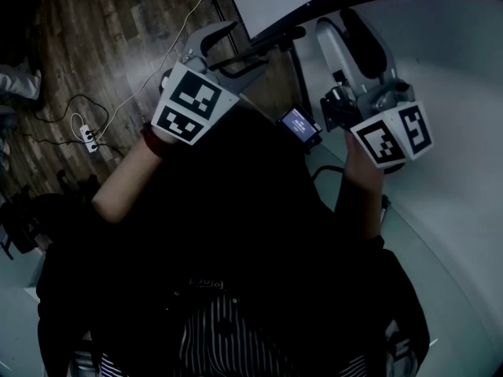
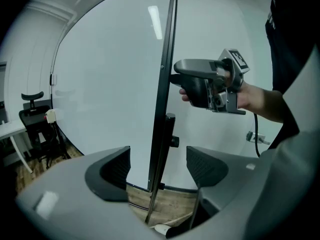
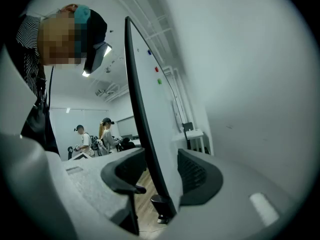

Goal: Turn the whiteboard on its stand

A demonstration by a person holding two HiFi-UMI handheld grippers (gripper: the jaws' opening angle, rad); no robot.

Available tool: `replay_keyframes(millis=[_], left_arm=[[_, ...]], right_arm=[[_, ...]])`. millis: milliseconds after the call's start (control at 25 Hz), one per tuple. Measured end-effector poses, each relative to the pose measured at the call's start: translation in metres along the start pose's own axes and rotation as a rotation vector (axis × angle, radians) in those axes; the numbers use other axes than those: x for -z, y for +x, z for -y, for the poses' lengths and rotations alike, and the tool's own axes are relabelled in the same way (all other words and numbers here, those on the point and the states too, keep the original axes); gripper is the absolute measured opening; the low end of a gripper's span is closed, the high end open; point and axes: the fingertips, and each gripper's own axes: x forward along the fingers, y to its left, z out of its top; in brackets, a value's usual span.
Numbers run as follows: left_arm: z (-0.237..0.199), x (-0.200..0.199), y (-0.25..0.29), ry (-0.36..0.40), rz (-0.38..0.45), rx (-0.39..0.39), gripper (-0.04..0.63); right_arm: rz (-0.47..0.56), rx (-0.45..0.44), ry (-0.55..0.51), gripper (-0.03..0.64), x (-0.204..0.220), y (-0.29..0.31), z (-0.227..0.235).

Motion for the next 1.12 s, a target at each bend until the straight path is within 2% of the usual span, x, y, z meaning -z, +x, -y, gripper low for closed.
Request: replay_keyframes(millis=[280,520,640,880,1120], left_arm=[[-0.006,-0.004,0.027,0.014,-0.029,-0.005,0.384],[-0.023,0.026,0.052,0.101,-0.126,-0.07,0.438],[-0.022,0.038,0.073,0.134,-0.153,-0.077,0.469],[-0.023,0.029,0.085,0.175,-0.129,-0.109,0.48],[-0.032,0.035,0.099,0.142,-0.136,-0.135,0.489]], right_arm=[[-0.023,-0.056,-0.026,0.233,-0.008,0.017,-0.011],[-0.022,-0.068,-0.051,0.262,-0.012,0.035,-0.012],[-0.022,-0.058,-0.077,0.282,-0.009,0.041,-0.003],[-0.042,-0.063,-0.084,0.293,-0.013,0.059,-0.003],[-0.073,-0.075,-0.109,0.295,-0.006,0.067,-0.011]])
